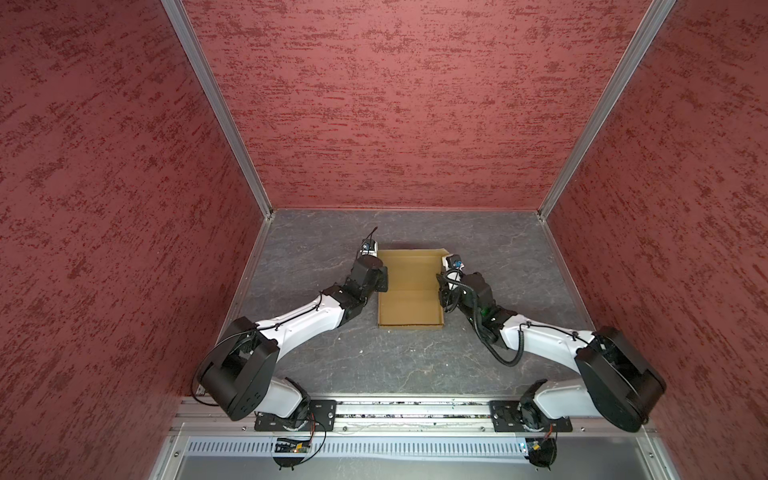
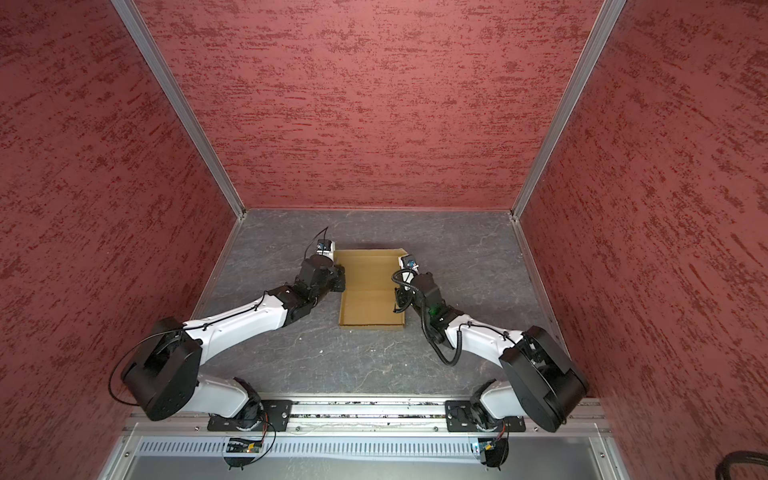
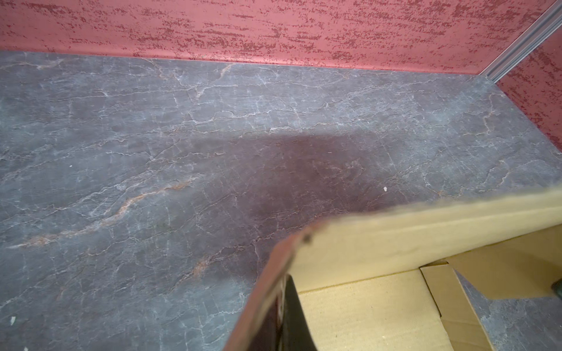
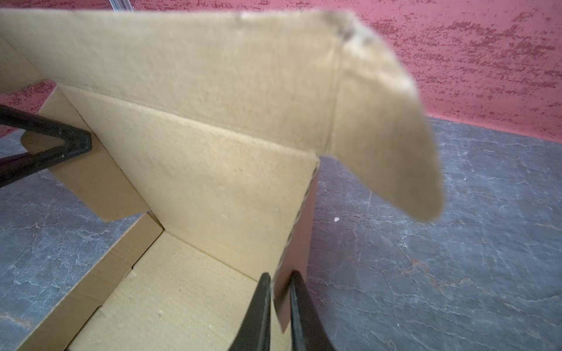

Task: Fold the paper box
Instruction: 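Press the lid closed with both grippers, pulling the box toward the robot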

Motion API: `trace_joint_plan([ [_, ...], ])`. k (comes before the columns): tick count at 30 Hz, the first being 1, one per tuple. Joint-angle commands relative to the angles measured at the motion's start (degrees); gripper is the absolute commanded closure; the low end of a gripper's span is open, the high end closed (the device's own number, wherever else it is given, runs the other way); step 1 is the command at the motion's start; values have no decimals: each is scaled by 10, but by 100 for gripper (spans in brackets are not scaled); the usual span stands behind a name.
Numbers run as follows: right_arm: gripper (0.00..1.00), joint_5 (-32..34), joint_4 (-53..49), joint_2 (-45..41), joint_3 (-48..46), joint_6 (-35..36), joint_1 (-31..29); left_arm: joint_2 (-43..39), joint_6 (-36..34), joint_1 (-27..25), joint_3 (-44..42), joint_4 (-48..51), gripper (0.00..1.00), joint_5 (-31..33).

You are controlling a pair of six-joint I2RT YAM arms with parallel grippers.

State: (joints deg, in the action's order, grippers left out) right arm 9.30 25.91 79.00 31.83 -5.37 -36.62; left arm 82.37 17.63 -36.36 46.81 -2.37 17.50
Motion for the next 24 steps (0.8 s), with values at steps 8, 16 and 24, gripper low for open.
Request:
trace_joint_plan([
  [8,85,6,24,-28,-44,-29,-15,-15,31,-35,-34,-10,100,24],
  [16,85,16,37,-34,-61,-38,-24,-18,48,-74,-50,-12,100,78],
  [24,87,28,53,-40,-86,-45,-31,-18,64,-100,-73,-21,100,118],
])
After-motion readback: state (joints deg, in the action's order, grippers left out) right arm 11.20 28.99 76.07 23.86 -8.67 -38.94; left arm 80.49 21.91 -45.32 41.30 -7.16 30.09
